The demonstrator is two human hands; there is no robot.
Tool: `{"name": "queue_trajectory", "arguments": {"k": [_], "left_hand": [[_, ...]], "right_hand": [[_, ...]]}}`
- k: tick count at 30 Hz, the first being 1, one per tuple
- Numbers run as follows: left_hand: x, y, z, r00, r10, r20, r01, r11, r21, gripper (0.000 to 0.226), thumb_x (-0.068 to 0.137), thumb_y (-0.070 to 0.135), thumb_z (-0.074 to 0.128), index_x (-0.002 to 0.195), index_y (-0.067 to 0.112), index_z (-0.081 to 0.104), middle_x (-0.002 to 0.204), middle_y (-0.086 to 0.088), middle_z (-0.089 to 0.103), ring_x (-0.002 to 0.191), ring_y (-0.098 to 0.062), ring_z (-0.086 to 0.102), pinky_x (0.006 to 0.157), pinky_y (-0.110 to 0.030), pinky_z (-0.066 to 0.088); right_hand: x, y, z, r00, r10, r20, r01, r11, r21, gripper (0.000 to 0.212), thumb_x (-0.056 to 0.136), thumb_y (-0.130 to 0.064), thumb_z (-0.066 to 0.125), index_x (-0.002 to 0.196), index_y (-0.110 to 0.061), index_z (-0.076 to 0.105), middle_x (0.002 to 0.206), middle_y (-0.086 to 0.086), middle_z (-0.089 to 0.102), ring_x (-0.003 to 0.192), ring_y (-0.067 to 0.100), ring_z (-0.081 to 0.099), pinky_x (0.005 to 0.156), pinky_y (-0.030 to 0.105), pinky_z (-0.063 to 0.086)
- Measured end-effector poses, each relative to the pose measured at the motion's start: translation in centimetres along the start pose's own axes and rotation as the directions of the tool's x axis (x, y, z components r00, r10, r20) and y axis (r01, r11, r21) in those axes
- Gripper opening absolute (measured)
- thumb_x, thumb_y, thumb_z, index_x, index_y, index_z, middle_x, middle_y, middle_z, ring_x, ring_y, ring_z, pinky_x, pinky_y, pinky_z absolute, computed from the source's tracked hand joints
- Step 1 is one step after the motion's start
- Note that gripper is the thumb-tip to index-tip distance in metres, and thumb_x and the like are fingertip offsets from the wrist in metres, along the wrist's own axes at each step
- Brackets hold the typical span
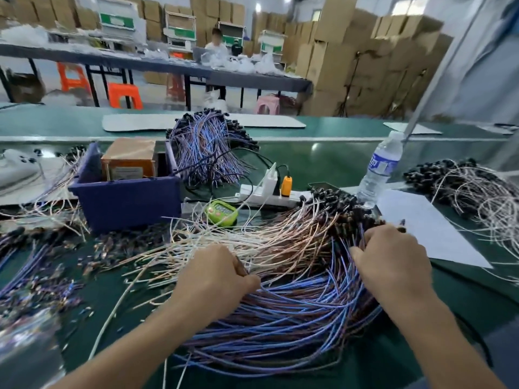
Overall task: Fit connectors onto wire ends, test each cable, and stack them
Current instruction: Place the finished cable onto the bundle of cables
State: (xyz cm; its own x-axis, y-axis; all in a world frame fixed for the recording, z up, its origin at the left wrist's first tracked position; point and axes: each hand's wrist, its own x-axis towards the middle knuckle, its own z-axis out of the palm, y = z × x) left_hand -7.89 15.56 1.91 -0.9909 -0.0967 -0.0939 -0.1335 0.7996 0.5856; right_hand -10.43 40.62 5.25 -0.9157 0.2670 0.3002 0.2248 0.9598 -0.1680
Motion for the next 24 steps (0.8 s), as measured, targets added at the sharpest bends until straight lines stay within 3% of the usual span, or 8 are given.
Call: {"name": "queue_trajectory", "arguments": {"k": [3,7,11,14,16,18,20,24], "left_hand": [[-0.2,-1.3,-1.0,1.000,-0.001,0.023,0.002,0.999,-0.036,0.037,0.079,0.058,0.079,0.056,0.029,0.073,0.046,0.009,0.063,0.035,-0.004,0.048,0.039,-0.018,0.037],[-0.4,-3.7,-3.6,0.999,-0.038,-0.031,0.036,0.998,-0.057,0.036,0.076,0.064,0.078,0.061,0.033,0.072,0.047,0.011,0.062,0.036,-0.003,0.047,0.041,-0.019,0.034],[-0.8,-6.9,-6.5,0.987,-0.092,-0.135,0.065,0.979,-0.193,0.031,0.077,0.052,0.083,0.060,0.028,0.073,0.048,0.010,0.063,0.039,-0.001,0.050,0.036,-0.012,0.033],[-1.3,-10.0,-8.1,0.960,-0.142,-0.243,0.087,0.971,-0.222,0.025,0.078,0.046,0.082,0.059,0.031,0.075,0.048,0.010,0.063,0.040,0.000,0.050,0.039,-0.013,0.035],[-1.9,-12.4,-8.9,0.935,-0.185,-0.304,0.100,0.957,-0.273,0.022,0.085,0.031,0.079,0.063,0.032,0.077,0.054,0.012,0.068,0.043,0.002,0.053,0.046,-0.013,0.042],[-2.9,-14.7,-9.5,0.888,-0.210,-0.408,0.095,0.954,-0.284,0.025,0.090,0.011,0.069,0.092,0.033,0.082,0.078,0.015,0.077,0.065,0.005,0.065,0.070,-0.018,0.056],[-3.8,-17.2,-10.2,0.803,-0.215,-0.555,0.119,0.972,-0.204,0.038,0.089,0.006,0.065,0.114,0.031,0.078,0.099,0.016,0.078,0.086,0.001,0.069,0.090,-0.019,0.054],[-4.9,-21.5,-12.2,0.640,-0.275,-0.717,0.286,0.952,-0.109,0.039,0.086,0.012,0.071,0.120,0.031,0.076,0.116,0.005,0.076,0.093,-0.017,0.068,0.089,-0.028,0.050]], "right_hand": [[-1.0,-0.5,-0.2,0.992,0.028,-0.121,-0.037,0.997,-0.072,0.033,0.079,-0.050,0.081,0.078,-0.023,0.062,0.059,-0.003,0.047,0.068,0.032,0.065,0.062,0.031,0.044],[-3.0,-2.5,-0.5,0.967,0.001,-0.253,0.022,0.996,0.086,0.039,0.078,-0.035,0.084,0.073,-0.024,0.047,0.047,-0.011,0.041,0.043,0.019,0.041,0.052,0.024,0.033],[-5.1,-9.2,0.8,0.964,-0.245,-0.103,0.264,0.921,0.287,0.034,0.082,-0.026,0.080,0.070,-0.028,0.049,0.055,-0.014,0.054,0.051,0.012,0.053,0.050,0.024,0.037],[-7.0,-16.3,2.4,0.887,-0.461,-0.003,0.418,0.800,0.430,0.033,0.085,-0.028,0.076,0.069,-0.029,0.047,0.060,-0.014,0.055,0.057,0.000,0.049,0.048,0.022,0.031],[-8.4,-20.8,3.6,0.829,-0.556,0.064,0.455,0.736,0.501,0.028,0.086,-0.032,0.074,0.071,-0.028,0.050,0.065,-0.012,0.058,0.063,0.007,0.054,0.054,0.027,0.038],[-9.6,-24.6,4.6,0.782,-0.612,0.119,0.458,0.694,0.555,0.021,0.085,-0.034,0.072,0.075,-0.026,0.056,0.071,-0.010,0.063,0.072,0.016,0.059,0.063,0.031,0.045],[-10.3,-27.6,5.4,0.736,-0.657,0.161,0.459,0.660,0.595,0.010,0.085,-0.032,0.070,0.080,-0.026,0.063,0.077,-0.008,0.070,0.079,0.021,0.064,0.070,0.033,0.051],[-11.0,-32.4,6.5,0.641,-0.728,0.241,0.447,0.610,0.655,0.010,0.089,-0.023,0.064,0.089,-0.028,0.073,0.088,-0.004,0.075,0.086,0.021,0.068,0.079,0.033,0.056]]}}
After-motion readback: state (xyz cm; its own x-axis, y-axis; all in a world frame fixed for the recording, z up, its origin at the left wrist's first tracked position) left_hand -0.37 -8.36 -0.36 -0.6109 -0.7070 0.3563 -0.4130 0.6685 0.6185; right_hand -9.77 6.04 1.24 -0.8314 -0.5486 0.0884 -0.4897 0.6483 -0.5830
